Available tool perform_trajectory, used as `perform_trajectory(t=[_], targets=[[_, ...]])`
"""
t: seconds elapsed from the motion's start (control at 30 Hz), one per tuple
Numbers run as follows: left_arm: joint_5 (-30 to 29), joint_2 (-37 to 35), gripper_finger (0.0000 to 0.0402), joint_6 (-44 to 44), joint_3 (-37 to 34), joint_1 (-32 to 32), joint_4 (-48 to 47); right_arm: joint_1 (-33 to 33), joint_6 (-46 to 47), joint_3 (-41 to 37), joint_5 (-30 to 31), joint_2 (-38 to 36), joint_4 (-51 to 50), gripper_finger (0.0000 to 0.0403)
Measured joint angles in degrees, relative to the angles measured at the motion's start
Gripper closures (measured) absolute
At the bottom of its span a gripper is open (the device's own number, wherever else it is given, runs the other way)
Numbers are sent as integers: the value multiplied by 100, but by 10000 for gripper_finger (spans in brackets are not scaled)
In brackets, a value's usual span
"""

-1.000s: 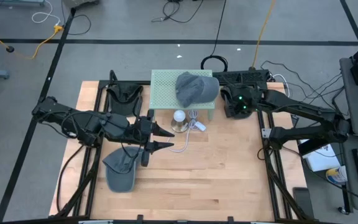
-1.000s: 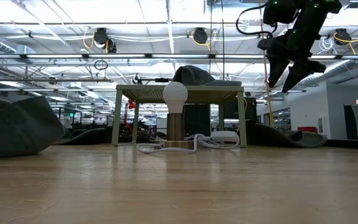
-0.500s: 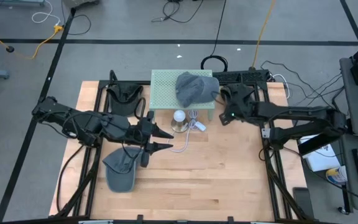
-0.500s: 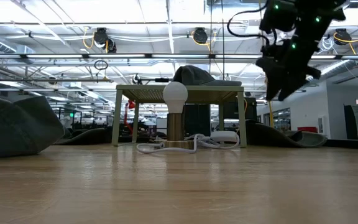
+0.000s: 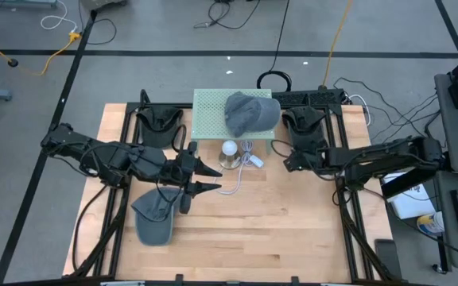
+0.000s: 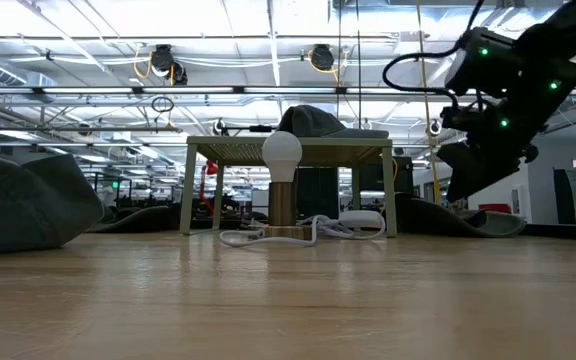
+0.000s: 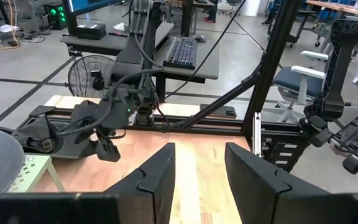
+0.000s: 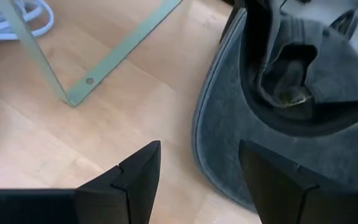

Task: Pick & Place hat
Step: Put the right black cap on the shelf

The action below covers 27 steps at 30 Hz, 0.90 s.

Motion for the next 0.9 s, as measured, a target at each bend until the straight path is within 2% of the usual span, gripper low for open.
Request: perform_trajectory(t=[0.37,0.57,0.73,0.9], targets=[[-2,0,256,-81,0,0,2,630,-6,-489,500,-2,614,193],[-2,0,256,-99,0,0,2,651,-40,-664,714,-2,763,193],[-4,0,256,-142,0,0,2,649,-535,-925,541,-2,1493,193],[-4,0,256,-159,0,0,4,651,-807,-1070,750,-2,1810,193]])
